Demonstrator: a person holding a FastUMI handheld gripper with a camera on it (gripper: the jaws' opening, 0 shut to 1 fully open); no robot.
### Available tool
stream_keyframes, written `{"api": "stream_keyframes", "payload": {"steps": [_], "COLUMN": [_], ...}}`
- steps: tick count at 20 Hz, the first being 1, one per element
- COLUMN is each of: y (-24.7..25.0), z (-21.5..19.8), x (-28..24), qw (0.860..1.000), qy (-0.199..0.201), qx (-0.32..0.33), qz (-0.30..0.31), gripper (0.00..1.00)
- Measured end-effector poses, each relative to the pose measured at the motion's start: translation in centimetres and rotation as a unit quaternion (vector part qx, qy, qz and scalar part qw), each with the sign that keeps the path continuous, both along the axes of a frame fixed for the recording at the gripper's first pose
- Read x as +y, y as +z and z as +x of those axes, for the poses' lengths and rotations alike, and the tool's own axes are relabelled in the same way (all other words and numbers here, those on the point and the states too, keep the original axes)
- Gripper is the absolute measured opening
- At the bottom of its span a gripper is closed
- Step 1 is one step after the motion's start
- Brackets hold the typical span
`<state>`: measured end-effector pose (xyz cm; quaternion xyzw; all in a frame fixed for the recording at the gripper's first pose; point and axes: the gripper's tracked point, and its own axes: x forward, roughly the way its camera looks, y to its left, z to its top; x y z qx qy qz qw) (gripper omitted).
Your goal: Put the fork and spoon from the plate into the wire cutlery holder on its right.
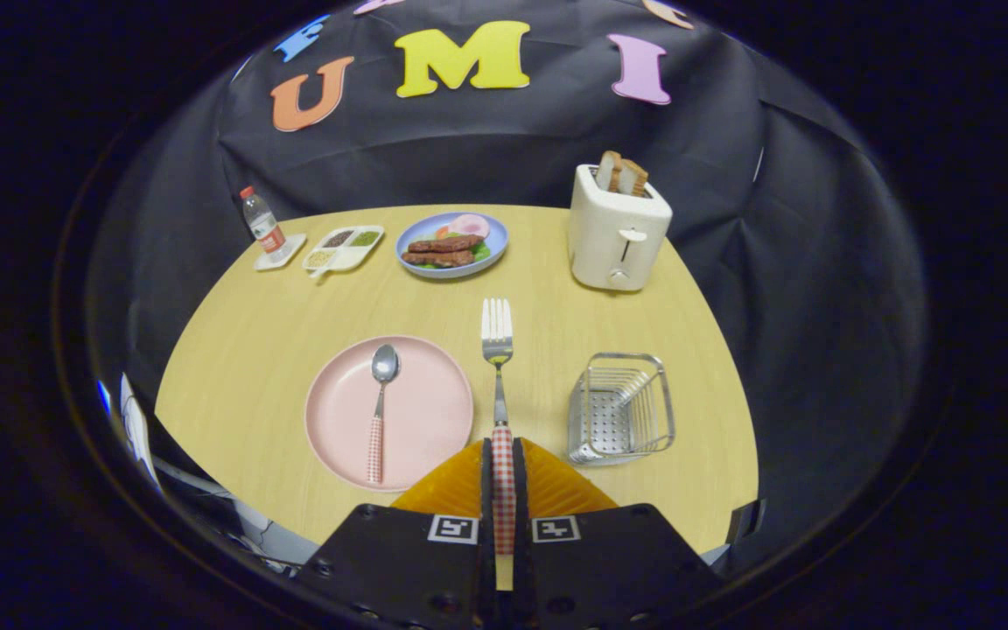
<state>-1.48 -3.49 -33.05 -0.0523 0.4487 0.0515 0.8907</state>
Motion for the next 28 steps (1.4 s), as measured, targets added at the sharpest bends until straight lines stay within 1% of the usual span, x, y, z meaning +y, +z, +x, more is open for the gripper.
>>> {"api": "stream_keyframes", "payload": {"steps": [4,6,10,15,17,19,23,25,27,28], "y": [1.1,1.6,1.4,1.0,1.0,0.7,-0.5,-1.1,-1.5,-1.6], "z": [-0.6,-1.0,-2.0,-2.0,-1.7,-1.3,-0.9,-0.7,-0.2,0.3], "x": [-3.5,-4.6,-7.6,-9.7,-10.1,-10.7,-10.3,-10.2,-10.1,-10.1], "qw": [1.000,0.999,0.996,0.987,0.982,0.975,0.954,0.943,0.934,0.933], "qy": [-0.017,-0.019,-0.038,-0.032,-0.024,-0.025,-0.014,-0.015,-0.012,-0.009], "qx": [0.016,0.030,0.087,0.159,0.187,0.219,0.297,0.332,0.354,0.357], "qz": [-0.006,0.004,0.003,-0.006,-0.008,-0.019,-0.021,-0.028,-0.040,-0.048], "gripper": [0.08,0.08,0.08,0.08,0.07,0.07,0.08,0.08,0.08,0.08]}}
